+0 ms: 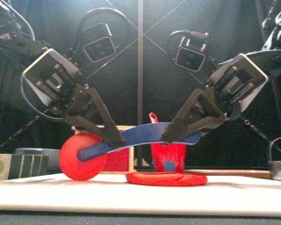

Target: Cut dough with pizza cutter

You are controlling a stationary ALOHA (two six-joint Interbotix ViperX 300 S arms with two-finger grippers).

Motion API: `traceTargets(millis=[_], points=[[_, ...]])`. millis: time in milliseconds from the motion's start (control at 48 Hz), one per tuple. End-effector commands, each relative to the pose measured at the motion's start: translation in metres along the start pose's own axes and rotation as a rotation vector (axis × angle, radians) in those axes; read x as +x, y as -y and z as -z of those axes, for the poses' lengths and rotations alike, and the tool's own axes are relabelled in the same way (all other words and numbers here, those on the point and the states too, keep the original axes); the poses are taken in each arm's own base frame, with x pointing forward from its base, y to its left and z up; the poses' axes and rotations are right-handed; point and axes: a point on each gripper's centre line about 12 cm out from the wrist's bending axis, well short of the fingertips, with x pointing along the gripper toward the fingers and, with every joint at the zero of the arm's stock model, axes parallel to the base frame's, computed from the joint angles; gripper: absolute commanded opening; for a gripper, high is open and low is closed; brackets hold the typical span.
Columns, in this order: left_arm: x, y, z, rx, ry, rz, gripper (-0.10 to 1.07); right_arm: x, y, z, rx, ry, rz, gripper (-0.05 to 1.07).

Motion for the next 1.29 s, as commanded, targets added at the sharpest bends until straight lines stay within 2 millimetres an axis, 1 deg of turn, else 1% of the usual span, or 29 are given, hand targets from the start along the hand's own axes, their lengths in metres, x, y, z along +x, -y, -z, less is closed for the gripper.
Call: traceTargets(millis=[0, 167, 396, 688, 938, 1104, 1271], points=[[0.000, 0.002, -0.019, 0.009, 0.057, 0.004, 0.46, -0.008, -0.002, -0.014, -0.006, 0.044, -0.008, 0.35], [0.003, -0.001, -0.019, 0.025, 0.057, 0.002, 0.46, -0.010, -0.001, -0.006, -0.007, 0.019, -0.005, 0.35], [0.004, -0.006, -0.012, 0.031, 0.036, -0.007, 0.46, -0.003, 0.000, -0.001, -0.015, 0.000, -0.002, 0.35], [0.012, -0.007, -0.004, 0.036, 0.009, -0.011, 0.46, -0.007, 0.002, 0.009, -0.005, -0.073, 0.007, 0.34], [0.024, -0.008, -0.013, 0.052, 0.027, -0.012, 0.46, -0.014, 0.002, 0.014, 0.001, -0.090, 0.011, 0.34], [0.032, -0.010, -0.021, 0.068, 0.044, -0.013, 0.46, -0.025, 0.004, 0.019, 0.001, -0.094, 0.012, 0.34], [0.042, -0.013, -0.025, 0.074, 0.045, -0.016, 0.46, -0.035, 0.005, 0.023, 0.004, -0.104, 0.013, 0.34]])
